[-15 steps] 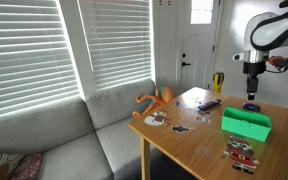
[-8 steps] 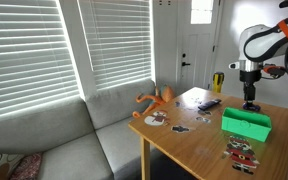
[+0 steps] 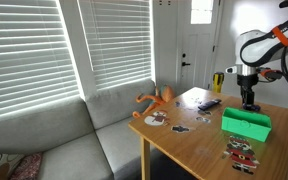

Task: Put the blue toy car in the green lunchbox and then close the lid of the lunchbox

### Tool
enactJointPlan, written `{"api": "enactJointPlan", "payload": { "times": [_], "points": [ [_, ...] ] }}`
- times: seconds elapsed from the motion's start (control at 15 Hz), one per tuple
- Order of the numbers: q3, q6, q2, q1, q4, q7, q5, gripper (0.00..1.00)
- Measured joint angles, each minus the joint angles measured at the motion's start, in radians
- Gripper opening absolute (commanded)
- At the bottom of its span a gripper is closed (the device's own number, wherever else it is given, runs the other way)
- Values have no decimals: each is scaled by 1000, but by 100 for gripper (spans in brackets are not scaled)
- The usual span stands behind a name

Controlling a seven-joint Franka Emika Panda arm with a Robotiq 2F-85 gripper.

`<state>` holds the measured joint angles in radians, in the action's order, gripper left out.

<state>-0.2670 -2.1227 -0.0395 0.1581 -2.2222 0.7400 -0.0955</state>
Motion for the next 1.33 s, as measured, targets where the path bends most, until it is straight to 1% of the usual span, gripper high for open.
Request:
{"api": "enactJointPlan", "payload": {
  "times": [0.07,0.27,0.33,0.73,0.93,1.13,1.33],
  "points": [
    [1,0,-1,2,3,3,0,38],
    [2,0,-1,13,10,15,-1,16],
    [2,1,-1,16,12,16,-1,11],
    [3,36,12,24,19,9,-16,11],
    [14,88,49,23,32,-15,-19,11],
    [46,143,117,14,41,-58,-20,11],
    [90,204,190,-20,45,-126,-13,11]
  ]
}}
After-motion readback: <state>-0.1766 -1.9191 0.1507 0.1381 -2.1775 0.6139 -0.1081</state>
